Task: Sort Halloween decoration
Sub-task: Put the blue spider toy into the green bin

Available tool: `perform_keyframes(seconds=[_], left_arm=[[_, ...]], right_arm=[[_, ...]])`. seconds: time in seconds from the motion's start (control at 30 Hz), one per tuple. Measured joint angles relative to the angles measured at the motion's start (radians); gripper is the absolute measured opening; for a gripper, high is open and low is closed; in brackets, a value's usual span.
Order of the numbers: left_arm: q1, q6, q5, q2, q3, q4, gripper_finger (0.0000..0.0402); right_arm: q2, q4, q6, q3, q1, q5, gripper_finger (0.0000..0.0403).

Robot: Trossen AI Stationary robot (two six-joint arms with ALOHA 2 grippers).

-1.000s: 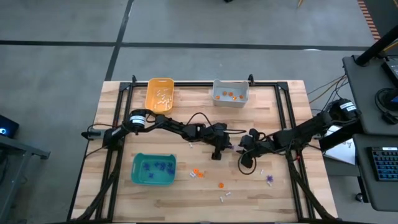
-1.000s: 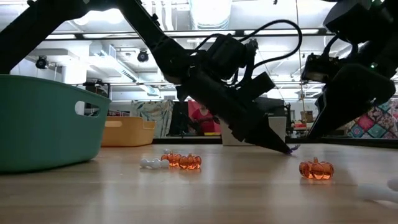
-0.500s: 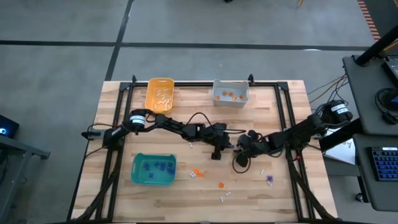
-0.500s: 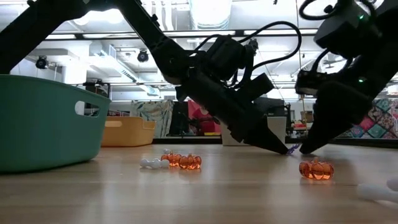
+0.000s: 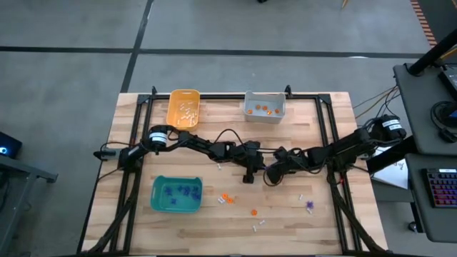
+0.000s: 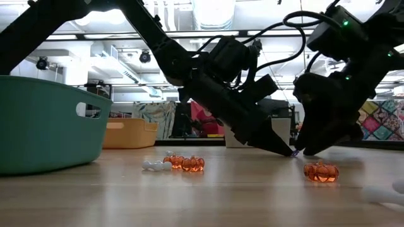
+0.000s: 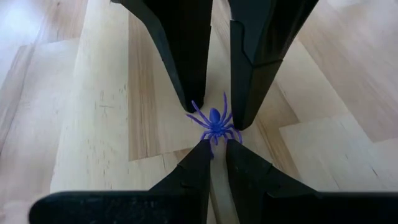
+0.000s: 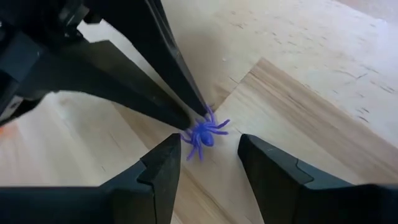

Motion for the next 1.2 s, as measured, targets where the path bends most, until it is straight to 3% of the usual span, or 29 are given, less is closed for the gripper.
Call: perform_keyframes(seconds=[0.3, 0.73, 1.03, 1.2], left_arm=[[0.0, -0.005, 0.0, 0.001, 0.0, 0.0, 0.0037], [0.0, -0.013, 0.001, 0.002, -0.001, 0.004, 0.0037], [0.007, -0.014, -0.002, -0.066, -0.006, -0.053, 0.0037], [0.019, 0.008, -0.004, -0.142, -0.004, -0.162, 0.0037]], right_arm=[[0.0, 0.006, 0.047, 0.0, -0.007, 0.001, 0.0152], [0.0, 0.008, 0.027, -0.001, -0.007, 0.003, 0.0016], [-0.024, 0.004, -0.078, -0.001, -0.007, 0.003, 0.0009], [-0.051, 0.011, -0.152, 0.002, -0.007, 0.007, 0.0009]])
